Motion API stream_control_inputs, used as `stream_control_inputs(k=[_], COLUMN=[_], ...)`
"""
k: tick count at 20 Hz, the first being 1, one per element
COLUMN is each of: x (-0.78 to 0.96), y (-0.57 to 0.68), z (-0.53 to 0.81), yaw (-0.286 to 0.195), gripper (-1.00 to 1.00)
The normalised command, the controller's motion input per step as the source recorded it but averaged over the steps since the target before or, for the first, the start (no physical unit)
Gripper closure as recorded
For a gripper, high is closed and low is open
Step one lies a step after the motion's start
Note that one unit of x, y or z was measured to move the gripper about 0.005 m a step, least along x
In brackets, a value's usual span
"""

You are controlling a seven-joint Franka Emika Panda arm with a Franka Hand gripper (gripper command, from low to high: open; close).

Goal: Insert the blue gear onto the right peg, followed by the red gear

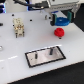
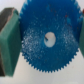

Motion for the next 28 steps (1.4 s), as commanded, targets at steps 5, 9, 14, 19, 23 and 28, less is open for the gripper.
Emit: stream_control_inputs(k=[5,9,14,19,23,28], x=[0.82,0.82,0.78,0.6,0.34,0.14], y=[-0.24,-0.23,-0.22,-0.21,-0.21,-0.2], z=[0.24,0.12,0.04,0.01,-0.03,-0.06], yaw=[0.0,0.0,0.0,0.0,0.0,0.0], gripper=[1.0,1.0,1.0,1.0,1.0,1.0])
